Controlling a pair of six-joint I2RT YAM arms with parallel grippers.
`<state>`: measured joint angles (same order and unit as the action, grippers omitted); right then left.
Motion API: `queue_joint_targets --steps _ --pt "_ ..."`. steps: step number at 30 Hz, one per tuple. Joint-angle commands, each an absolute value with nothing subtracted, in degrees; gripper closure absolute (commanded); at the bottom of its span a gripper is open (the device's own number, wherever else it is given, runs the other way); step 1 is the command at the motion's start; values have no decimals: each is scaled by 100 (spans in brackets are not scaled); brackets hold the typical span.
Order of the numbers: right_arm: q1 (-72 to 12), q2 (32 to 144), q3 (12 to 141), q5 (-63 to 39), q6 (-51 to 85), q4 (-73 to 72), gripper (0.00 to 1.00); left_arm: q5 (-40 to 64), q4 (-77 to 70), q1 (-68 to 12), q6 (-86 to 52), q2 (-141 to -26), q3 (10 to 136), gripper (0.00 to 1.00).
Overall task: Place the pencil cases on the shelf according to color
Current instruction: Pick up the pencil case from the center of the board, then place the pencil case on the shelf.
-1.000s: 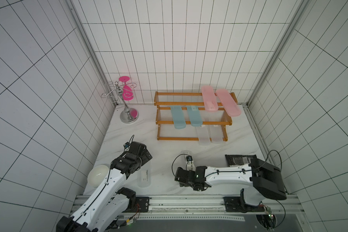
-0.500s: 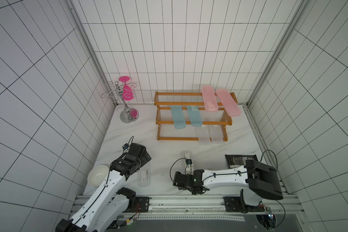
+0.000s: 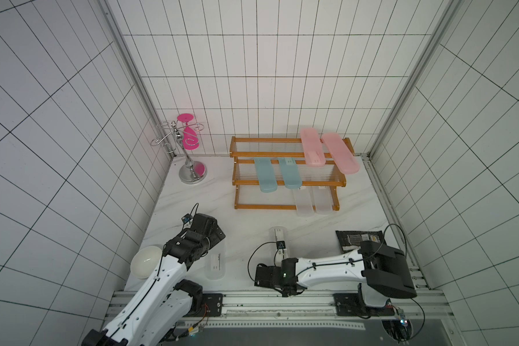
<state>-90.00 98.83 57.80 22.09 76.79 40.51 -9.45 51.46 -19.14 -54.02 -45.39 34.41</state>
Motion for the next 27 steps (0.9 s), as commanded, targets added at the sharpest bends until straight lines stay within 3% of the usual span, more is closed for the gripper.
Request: queue_joint_targets --steps 1,6,11,19,27 --pt "-9070 9523 6082 2846 7804 4894 40 -1081 5195 -1942 -5423 -4374 3591 2" --pt "-8833 8663 5917 3185 7163 4763 40 -1146 5042 -1942 -5336 -4475 3681 2" --pt "-8033 8142 5603 2350 5583 3465 39 -1228 4851 -1942 -5403 -4664 3643 2" --pt "-6728 8516 5898 1546 4421 3081 37 -1146 4281 -1942 -5355 -4849 3475 2" --pt "-6156 9148 6244 1722 4148 2876 37 -1147 4233 -1942 -5187 -5027 3555 2"
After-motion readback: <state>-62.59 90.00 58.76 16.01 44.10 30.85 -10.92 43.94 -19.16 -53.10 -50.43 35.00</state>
